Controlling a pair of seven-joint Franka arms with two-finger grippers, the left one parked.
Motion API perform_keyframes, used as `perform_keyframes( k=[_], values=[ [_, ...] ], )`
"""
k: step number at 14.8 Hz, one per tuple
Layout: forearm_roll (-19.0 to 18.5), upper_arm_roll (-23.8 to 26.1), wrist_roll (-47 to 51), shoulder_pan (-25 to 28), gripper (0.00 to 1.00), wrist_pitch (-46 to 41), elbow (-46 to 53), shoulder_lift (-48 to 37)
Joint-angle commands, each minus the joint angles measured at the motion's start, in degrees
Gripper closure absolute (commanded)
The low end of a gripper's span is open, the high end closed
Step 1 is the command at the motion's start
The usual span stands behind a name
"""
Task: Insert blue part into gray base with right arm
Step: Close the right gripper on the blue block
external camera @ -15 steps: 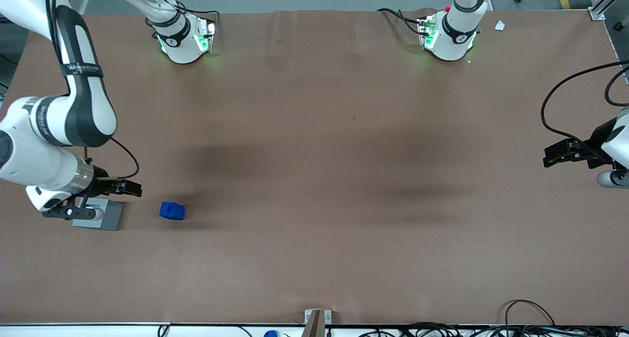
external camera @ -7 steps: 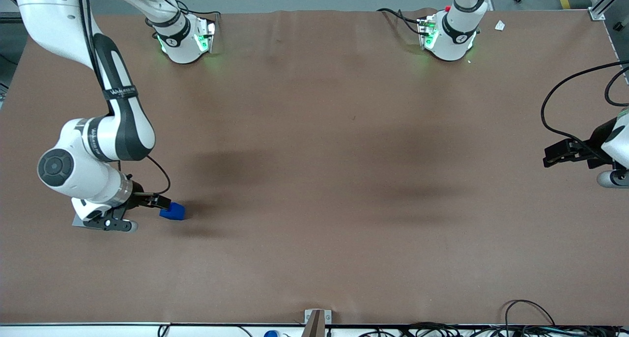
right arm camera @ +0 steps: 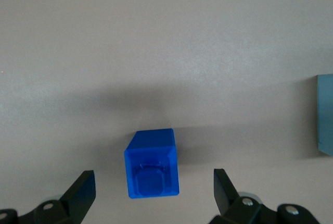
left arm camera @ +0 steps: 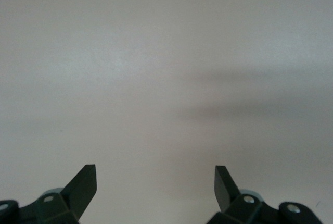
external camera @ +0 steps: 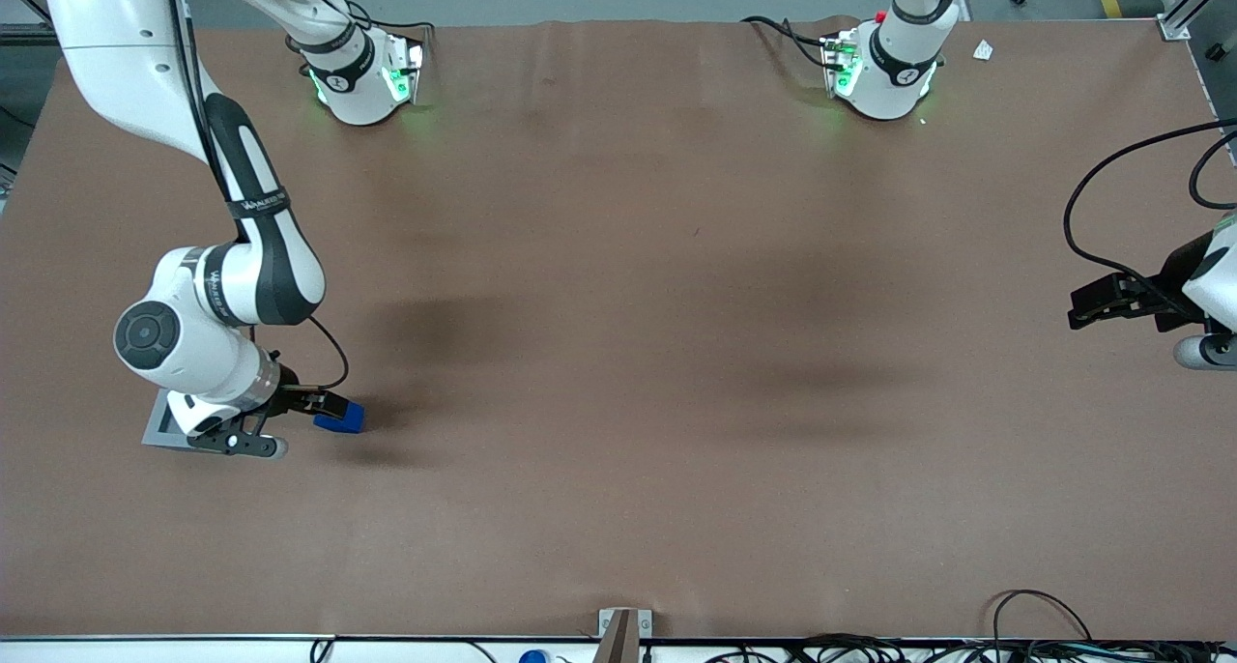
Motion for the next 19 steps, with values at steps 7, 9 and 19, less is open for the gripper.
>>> perform_keyframes(
  k=[7,9,19],
  values=[
    [0.14,-0.07,1.78,1.69,0.00,6.31,-0.69,2.59],
    [0.14,-0.15,1.78,2.04,0.00,6.32,-0.78,2.76],
    [-0.65,-0.16,0.99,1.26,0.00,-0.60,3.95,4.08]
  ],
)
